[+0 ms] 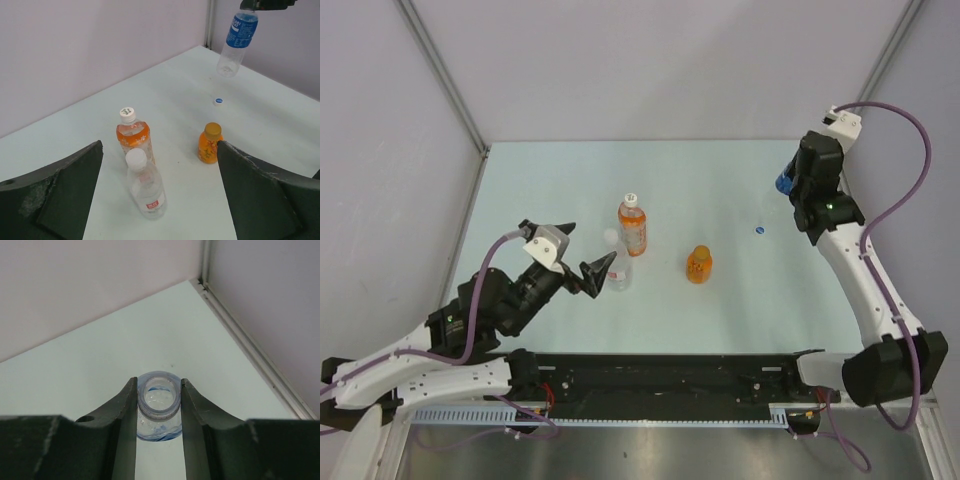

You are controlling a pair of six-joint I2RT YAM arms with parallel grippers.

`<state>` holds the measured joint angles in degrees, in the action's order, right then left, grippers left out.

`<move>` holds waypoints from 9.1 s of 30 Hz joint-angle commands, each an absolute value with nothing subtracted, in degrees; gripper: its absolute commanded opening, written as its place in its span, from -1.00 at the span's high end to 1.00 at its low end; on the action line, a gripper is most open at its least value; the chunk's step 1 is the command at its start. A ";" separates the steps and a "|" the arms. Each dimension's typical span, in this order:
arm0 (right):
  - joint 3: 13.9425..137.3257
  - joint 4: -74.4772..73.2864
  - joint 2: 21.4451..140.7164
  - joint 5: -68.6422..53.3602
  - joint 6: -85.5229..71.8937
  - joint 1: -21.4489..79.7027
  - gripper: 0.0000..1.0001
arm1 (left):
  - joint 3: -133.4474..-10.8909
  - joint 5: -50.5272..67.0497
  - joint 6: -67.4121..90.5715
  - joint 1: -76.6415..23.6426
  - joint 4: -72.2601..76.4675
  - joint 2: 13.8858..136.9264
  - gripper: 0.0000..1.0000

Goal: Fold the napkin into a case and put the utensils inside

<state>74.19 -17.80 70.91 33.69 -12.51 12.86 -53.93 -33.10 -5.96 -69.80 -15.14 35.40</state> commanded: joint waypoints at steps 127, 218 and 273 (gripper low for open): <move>65.57 -3.34 85.69 30.32 -17.84 4.66 -0.39 | -45.88 -26.90 2.81 -69.96 -15.73 33.92 -1.00; 46.32 -9.14 74.62 18.54 -23.90 40.78 0.70 | -45.09 -28.39 11.42 -66.18 -14.50 39.02 -1.00; 54.32 8.52 45.35 -30.67 -45.44 38.23 1.00 | -52.21 39.28 20.21 -44.65 7.55 56.60 -0.99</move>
